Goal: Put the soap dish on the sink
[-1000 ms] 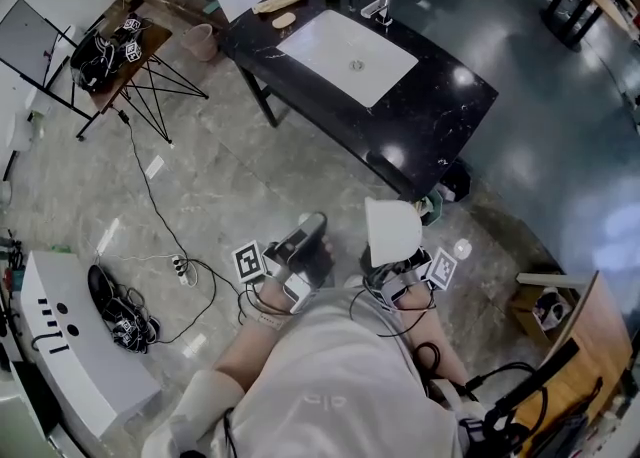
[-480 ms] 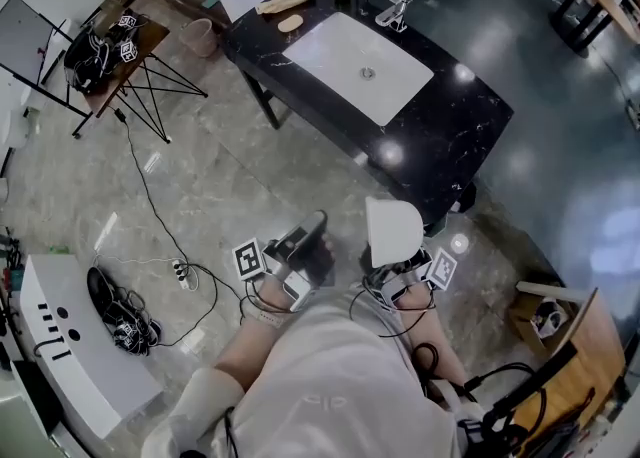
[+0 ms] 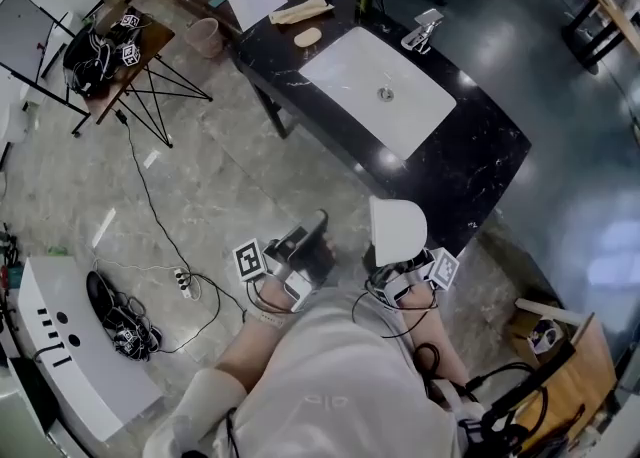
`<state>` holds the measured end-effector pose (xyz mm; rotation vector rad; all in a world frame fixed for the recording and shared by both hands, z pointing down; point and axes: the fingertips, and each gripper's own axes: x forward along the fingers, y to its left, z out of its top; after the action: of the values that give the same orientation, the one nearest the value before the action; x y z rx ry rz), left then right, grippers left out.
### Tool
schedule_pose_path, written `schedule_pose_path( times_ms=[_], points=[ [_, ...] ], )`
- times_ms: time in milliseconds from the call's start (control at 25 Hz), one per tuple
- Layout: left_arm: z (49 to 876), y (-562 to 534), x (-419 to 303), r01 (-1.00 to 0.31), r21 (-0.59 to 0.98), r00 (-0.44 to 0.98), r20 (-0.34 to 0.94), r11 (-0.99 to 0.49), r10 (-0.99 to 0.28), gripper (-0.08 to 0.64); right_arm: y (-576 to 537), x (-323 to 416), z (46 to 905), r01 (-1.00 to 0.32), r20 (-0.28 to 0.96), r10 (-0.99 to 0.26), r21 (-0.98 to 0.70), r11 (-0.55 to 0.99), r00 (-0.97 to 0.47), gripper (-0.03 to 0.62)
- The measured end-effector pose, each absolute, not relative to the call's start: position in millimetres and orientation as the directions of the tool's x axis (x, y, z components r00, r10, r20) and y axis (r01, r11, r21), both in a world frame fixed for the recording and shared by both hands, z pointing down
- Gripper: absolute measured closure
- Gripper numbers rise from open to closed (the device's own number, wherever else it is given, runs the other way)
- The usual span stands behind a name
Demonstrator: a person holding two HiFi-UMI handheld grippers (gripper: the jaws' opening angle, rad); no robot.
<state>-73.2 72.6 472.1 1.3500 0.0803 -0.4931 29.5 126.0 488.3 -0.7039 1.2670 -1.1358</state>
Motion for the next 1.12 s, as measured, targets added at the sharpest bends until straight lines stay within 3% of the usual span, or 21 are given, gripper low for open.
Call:
schedule_pose_path(
  times_ms=[1120],
  points=[
    [459.8,-124.9,-59.2,0.377,0.909,0.918,-0.339,0.181,-0.209,0.553,-55.8,35.0,464.0,0.201,-0.350,-0.937,-0.916,0.347,0.019,0.314]
  ],
)
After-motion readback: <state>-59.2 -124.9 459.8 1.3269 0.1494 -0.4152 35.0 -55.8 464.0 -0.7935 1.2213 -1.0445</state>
